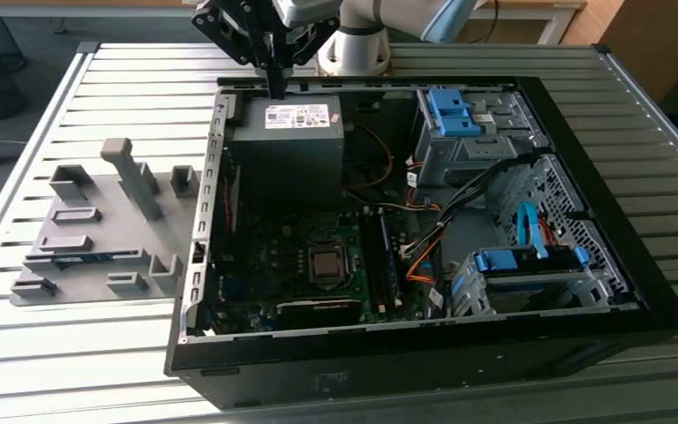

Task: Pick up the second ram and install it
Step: 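Reach for the second ram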

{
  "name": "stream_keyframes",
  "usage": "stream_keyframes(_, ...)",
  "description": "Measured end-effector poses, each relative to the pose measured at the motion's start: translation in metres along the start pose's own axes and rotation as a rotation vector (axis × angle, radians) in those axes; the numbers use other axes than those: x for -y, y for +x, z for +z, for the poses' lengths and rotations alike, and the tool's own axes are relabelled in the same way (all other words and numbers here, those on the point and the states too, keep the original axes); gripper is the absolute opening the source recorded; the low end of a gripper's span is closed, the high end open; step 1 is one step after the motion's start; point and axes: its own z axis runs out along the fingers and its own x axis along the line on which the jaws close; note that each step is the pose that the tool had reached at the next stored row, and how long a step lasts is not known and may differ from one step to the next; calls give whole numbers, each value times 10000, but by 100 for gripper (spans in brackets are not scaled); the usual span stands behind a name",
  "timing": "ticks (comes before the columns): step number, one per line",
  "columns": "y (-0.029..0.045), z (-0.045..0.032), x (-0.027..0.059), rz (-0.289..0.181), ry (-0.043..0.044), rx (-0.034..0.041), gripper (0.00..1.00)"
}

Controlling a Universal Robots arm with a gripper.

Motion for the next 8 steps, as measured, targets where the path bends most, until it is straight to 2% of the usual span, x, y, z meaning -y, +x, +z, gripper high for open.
stream_keyframes(8, 20, 1, 2, 0, 0, 0, 11)
